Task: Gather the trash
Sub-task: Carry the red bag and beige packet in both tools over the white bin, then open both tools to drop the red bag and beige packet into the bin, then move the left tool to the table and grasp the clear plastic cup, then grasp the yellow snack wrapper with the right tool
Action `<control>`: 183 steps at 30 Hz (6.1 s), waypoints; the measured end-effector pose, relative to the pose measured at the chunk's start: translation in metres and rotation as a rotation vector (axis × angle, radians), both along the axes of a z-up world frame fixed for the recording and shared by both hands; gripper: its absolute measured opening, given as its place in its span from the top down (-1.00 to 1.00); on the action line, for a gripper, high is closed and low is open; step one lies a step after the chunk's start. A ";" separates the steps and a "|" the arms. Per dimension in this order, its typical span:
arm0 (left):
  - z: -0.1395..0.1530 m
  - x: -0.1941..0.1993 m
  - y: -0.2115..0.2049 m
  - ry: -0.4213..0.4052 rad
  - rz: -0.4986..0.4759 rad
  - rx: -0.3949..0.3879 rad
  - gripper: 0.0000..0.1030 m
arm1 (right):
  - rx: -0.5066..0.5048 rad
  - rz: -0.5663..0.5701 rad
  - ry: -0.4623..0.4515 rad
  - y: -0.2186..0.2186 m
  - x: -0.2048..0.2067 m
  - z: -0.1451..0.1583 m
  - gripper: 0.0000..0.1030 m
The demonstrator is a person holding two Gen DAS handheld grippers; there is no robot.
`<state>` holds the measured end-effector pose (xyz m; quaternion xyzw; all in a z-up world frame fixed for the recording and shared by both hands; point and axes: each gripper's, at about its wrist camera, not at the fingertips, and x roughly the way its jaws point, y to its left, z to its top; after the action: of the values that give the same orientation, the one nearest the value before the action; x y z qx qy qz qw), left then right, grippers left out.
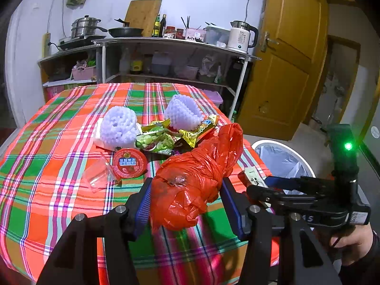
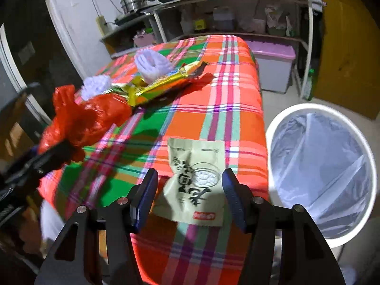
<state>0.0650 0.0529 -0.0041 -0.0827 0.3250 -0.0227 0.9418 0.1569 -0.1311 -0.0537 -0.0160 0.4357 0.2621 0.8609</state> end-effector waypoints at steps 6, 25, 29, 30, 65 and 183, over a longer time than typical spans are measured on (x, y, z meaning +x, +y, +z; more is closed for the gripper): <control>-0.001 0.001 0.001 0.003 -0.001 -0.003 -0.08 | -0.039 -0.013 -0.026 0.001 0.000 -0.003 0.10; 0.002 0.013 -0.013 0.000 -0.022 0.007 -0.08 | 0.049 -0.015 -0.029 -0.023 -0.002 0.012 0.52; 0.005 0.021 -0.025 -0.006 -0.050 0.010 -0.08 | 0.064 -0.042 -0.049 -0.037 -0.003 0.020 0.52; 0.006 0.024 -0.029 -0.009 -0.062 0.010 -0.08 | 0.068 -0.052 -0.054 -0.043 -0.003 0.022 0.52; -0.037 0.134 -0.197 0.108 -0.395 0.022 -0.11 | 0.072 -0.393 0.064 -0.198 0.036 -0.022 0.17; -0.035 0.035 0.099 0.050 0.255 -0.062 0.04 | 0.222 -0.063 0.125 0.052 0.086 0.015 0.89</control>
<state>0.1001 0.1521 -0.0388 -0.1531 0.3345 0.0892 0.9256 0.2424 -0.0793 -0.0390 0.1095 0.4571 0.2820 0.8364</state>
